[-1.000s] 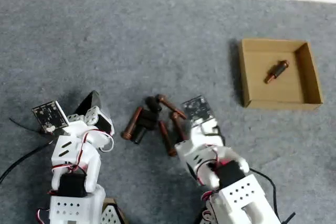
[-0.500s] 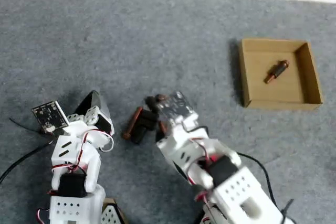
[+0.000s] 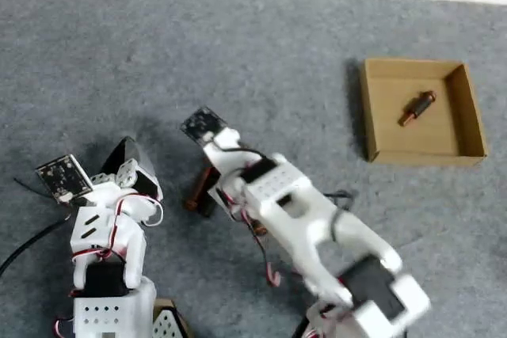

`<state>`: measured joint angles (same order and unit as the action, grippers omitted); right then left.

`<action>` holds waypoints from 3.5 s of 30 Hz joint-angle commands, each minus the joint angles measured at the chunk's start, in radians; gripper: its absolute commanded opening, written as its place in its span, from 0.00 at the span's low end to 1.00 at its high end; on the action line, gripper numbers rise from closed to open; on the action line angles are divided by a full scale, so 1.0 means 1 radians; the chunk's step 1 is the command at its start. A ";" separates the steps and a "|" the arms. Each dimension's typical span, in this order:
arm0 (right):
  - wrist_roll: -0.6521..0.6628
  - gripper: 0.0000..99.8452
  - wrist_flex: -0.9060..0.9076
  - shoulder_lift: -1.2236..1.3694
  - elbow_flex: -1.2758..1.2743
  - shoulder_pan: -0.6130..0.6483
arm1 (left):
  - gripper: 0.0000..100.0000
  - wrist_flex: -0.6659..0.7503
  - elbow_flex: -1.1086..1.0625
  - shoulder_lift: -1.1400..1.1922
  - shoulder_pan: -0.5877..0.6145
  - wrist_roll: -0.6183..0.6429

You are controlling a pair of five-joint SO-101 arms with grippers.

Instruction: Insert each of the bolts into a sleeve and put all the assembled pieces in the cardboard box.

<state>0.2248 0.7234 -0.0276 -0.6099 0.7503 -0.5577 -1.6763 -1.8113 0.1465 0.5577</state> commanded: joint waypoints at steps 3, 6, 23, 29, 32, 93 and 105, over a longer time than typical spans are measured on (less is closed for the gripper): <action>0.014 0.28 -0.022 0.153 0.174 0.004 | 0.01 0.023 -0.021 -0.012 0.013 -0.005; 0.014 0.28 -0.024 0.194 0.208 0.002 | 0.01 0.023 -0.021 -0.012 0.013 -0.005; 0.009 0.28 -0.025 0.288 0.246 -0.071 | 0.01 0.023 -0.021 -0.012 0.012 -0.005; 0.008 0.27 -0.027 0.291 0.245 -0.071 | 0.01 0.023 -0.021 -0.012 0.012 -0.005; 0.008 0.19 -0.027 0.295 0.245 -0.064 | 0.01 0.023 -0.021 -0.010 0.012 -0.005; -0.189 0.13 0.116 0.467 0.487 -0.191 | 0.01 0.021 -0.021 -0.008 0.012 -0.005; -0.183 0.00 0.113 0.461 0.484 -0.189 | 0.01 0.021 -0.021 -0.008 0.012 -0.005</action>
<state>0.0453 0.8247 0.4358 -0.1281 0.5769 -0.5577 -1.6763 -1.8113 0.1465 0.5577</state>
